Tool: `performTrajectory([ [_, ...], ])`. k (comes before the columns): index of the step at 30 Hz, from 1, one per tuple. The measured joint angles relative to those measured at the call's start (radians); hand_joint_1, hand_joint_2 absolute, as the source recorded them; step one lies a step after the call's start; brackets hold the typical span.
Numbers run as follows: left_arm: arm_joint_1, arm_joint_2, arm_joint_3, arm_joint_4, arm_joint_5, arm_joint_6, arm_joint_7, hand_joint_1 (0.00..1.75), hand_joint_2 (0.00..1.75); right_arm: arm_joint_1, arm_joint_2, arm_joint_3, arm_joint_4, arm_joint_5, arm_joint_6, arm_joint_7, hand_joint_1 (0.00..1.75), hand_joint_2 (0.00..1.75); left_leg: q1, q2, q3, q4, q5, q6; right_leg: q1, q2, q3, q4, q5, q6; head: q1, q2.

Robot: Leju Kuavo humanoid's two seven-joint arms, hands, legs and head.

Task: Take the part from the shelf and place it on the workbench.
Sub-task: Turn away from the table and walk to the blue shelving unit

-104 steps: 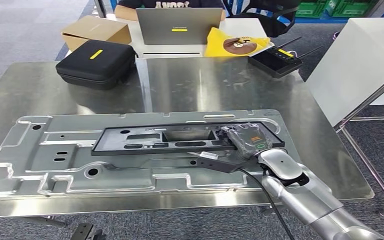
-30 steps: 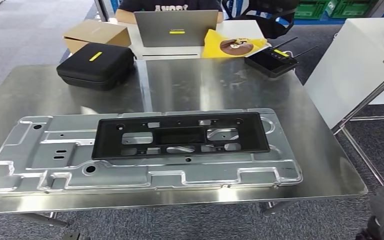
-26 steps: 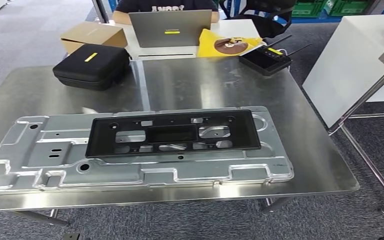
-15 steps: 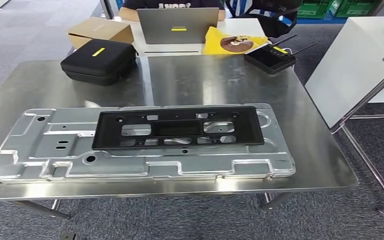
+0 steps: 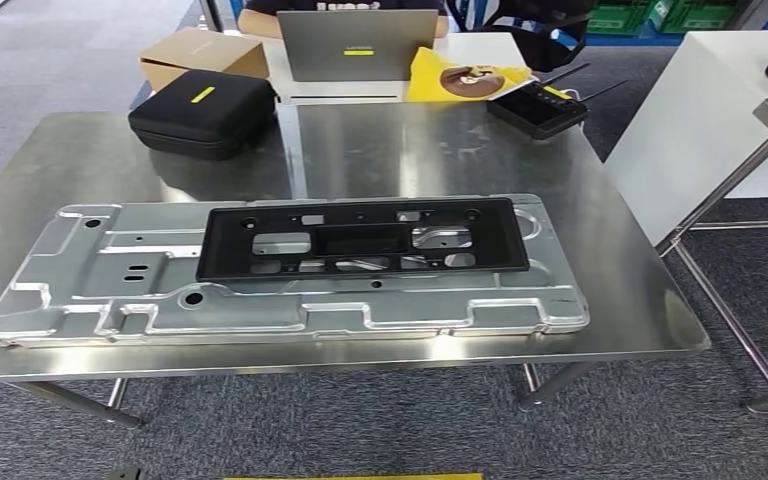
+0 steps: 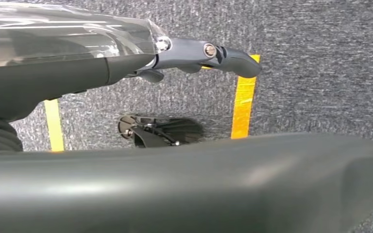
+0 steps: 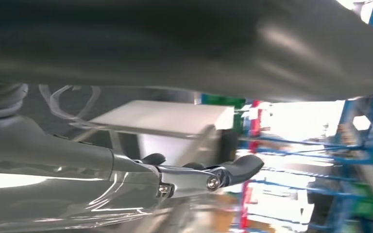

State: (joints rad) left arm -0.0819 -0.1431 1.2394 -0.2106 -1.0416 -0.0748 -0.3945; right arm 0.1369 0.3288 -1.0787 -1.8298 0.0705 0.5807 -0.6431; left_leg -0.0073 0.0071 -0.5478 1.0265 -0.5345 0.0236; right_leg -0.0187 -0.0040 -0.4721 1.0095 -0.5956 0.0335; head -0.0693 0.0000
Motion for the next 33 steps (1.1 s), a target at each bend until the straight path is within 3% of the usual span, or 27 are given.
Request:
performTrajectory([
  [3,0.001,0.000,0.005,0.000,0.001,0.001,0.002,0.00,0.00,-0.010,0.005,-0.027,0.067,0.055,-0.015,0.018,0.00,0.00,0.002,-0.001,-0.008,0.008,-0.004,-0.018,-0.001,-0.002,-0.013,-0.005,0.012,-0.022,0.000,0.000],
  [5,0.001,0.000,0.009,0.000,0.002,0.002,0.005,0.00,0.00,-0.023,0.007,-0.049,0.122,0.105,-0.018,0.021,0.00,0.00,0.006,-0.001,-0.031,0.064,-0.059,-0.030,-0.005,-0.005,-0.026,-0.008,0.024,-0.038,-0.001,0.000],
  [7,0.002,0.000,0.011,0.000,0.002,0.002,0.007,0.00,0.00,-0.038,0.008,-0.078,0.184,0.149,-0.020,0.021,0.00,0.00,0.010,-0.001,-0.069,0.182,-0.135,-0.039,-0.004,-0.007,-0.042,-0.007,0.034,-0.043,-0.001,0.000],
  [8,0.002,0.000,0.011,0.000,0.002,0.002,0.007,0.00,0.00,-0.046,0.008,-0.094,0.217,0.170,-0.022,0.021,0.00,0.00,0.012,-0.001,-0.081,0.232,-0.156,-0.042,-0.004,-0.008,-0.049,-0.007,0.039,-0.042,-0.001,0.000],
  [9,0.003,0.000,0.012,0.000,0.002,0.002,0.008,0.00,0.00,-0.055,0.007,-0.110,0.253,0.193,-0.026,0.021,0.00,0.00,0.012,-0.001,-0.079,0.252,-0.159,-0.042,-0.003,-0.009,-0.055,-0.006,0.044,-0.041,-0.001,0.000],
  [10,0.003,0.000,0.013,0.000,0.002,0.002,0.008,0.00,0.00,-0.063,0.007,-0.126,0.287,0.215,-0.031,0.021,0.00,0.00,0.013,-0.001,-0.059,0.233,-0.142,-0.041,-0.003,-0.009,-0.060,-0.006,0.049,-0.040,-0.001,0.000],
  [11,0.003,0.000,0.014,0.000,0.002,0.002,0.008,0.00,0.00,-0.072,0.006,-0.141,0.320,0.234,-0.037,0.022,0.00,0.00,0.013,-0.001,-0.023,0.180,-0.113,-0.039,-0.003,-0.009,-0.064,-0.006,0.053,-0.038,-0.001,0.000],
  [13,0.002,0.000,0.017,0.000,0.003,0.002,0.008,0.00,0.00,-0.088,0.005,-0.168,0.382,0.268,-0.052,0.023,0.00,0.00,0.011,-0.003,0.061,0.039,-0.061,-0.029,-0.002,-0.009,-0.069,-0.005,0.059,-0.031,-0.001,0.000],
  [15,0.001,0.000,0.021,0.000,0.007,0.002,0.008,0.00,0.00,-0.102,0.002,-0.192,0.442,0.305,-0.078,0.026,0.00,0.00,0.007,-0.004,0.099,-0.036,-0.045,-0.021,-0.001,-0.009,-0.074,-0.004,0.068,-0.019,-0.001,0.000],
  [17,0.001,0.000,0.025,0.000,0.012,0.002,0.008,0.00,0.00,-0.112,-0.002,-0.213,0.501,0.344,-0.112,0.031,0.00,0.00,0.005,-0.004,0.094,-0.044,-0.043,-0.013,-0.001,-0.009,-0.080,-0.004,0.078,-0.006,-0.001,0.000],
  [19,0.001,-0.001,0.028,-0.001,0.014,0.002,0.008,0.00,0.00,-0.119,-0.010,-0.232,0.559,0.377,-0.146,0.038,0.00,0.00,0.008,-0.001,0.085,-0.050,-0.033,0.000,-0.001,-0.006,-0.091,0.013,0.059,0.003,0.000,0.000],
  [20,0.001,-0.001,0.030,-0.001,0.015,0.002,0.008,0.00,0.00,-0.123,-0.016,-0.242,0.592,0.393,-0.163,0.044,0.00,0.00,0.010,0.000,0.079,-0.052,-0.026,0.008,-0.001,-0.004,-0.104,0.045,0.030,0.005,0.000,0.000],
  [22,0.002,-0.003,0.034,-0.002,0.016,0.002,0.010,0.00,0.00,-0.131,-0.031,-0.261,0.670,0.426,-0.199,0.057,0.00,0.00,0.008,0.003,0.063,-0.051,-0.015,0.016,-0.002,-0.002,-0.144,0.160,-0.049,0.005,0.000,0.000],
  [24,0.003,-0.004,0.038,-0.002,0.015,0.002,0.012,0.00,0.00,-0.135,-0.043,-0.276,0.749,0.465,-0.236,0.065,0.00,0.00,0.004,0.005,0.048,-0.046,-0.007,0.019,-0.001,-0.002,-0.167,0.250,-0.089,0.006,0.000,0.000],
  [25,0.003,-0.005,0.039,-0.002,0.015,0.002,0.014,0.00,0.00,-0.136,-0.048,-0.281,0.787,0.485,-0.254,0.067,0.00,0.00,0.003,0.005,0.040,-0.043,-0.003,0.019,-0.001,-0.002,-0.153,0.246,-0.080,0.006,0.000,0.000],
  [26,0.003,-0.006,0.041,-0.002,0.015,0.002,0.015,0.00,0.00,-0.138,-0.055,-0.285,0.825,0.504,-0.272,0.070,0.00,0.00,0.002,0.006,0.034,-0.039,-0.001,0.018,-0.001,-0.002,-0.122,0.203,-0.057,0.005,0.000,0.000],
  [28,0.002,-0.008,0.043,-0.002,0.013,0.002,0.018,0.00,0.00,-0.144,-0.073,-0.292,0.902,0.540,-0.310,0.082,0.00,0.00,-0.002,0.006,0.021,-0.025,0.002,0.016,0.002,-0.002,-0.040,0.067,-0.004,-0.001,0.000,0.000],
  [29,0.002,-0.008,0.044,-0.002,0.013,0.002,0.020,0.00,0.00,-0.149,-0.083,-0.295,0.940,0.557,-0.329,0.088,0.00,0.00,-0.004,0.006,0.015,-0.018,0.003,0.012,0.004,-0.002,-0.014,0.017,0.010,-0.005,0.000,0.000],
  [30,0.001,-0.009,0.044,-0.002,0.012,0.002,0.020,0.00,0.00,-0.153,-0.091,-0.298,0.975,0.572,-0.345,0.092,0.00,0.00,-0.005,0.007,0.009,-0.013,0.005,0.008,0.006,-0.002,-0.003,-0.009,0.015,-0.009,0.000,0.000],
  [33,0.002,-0.009,0.045,-0.002,0.011,0.002,0.021,0.00,0.00,-0.159,-0.111,-0.307,1.070,0.604,-0.393,0.101,0.00,0.00,-0.004,0.005,-0.001,-0.007,0.011,-0.009,0.006,-0.004,-0.011,-0.017,0.025,-0.024,0.000,0.000],
])
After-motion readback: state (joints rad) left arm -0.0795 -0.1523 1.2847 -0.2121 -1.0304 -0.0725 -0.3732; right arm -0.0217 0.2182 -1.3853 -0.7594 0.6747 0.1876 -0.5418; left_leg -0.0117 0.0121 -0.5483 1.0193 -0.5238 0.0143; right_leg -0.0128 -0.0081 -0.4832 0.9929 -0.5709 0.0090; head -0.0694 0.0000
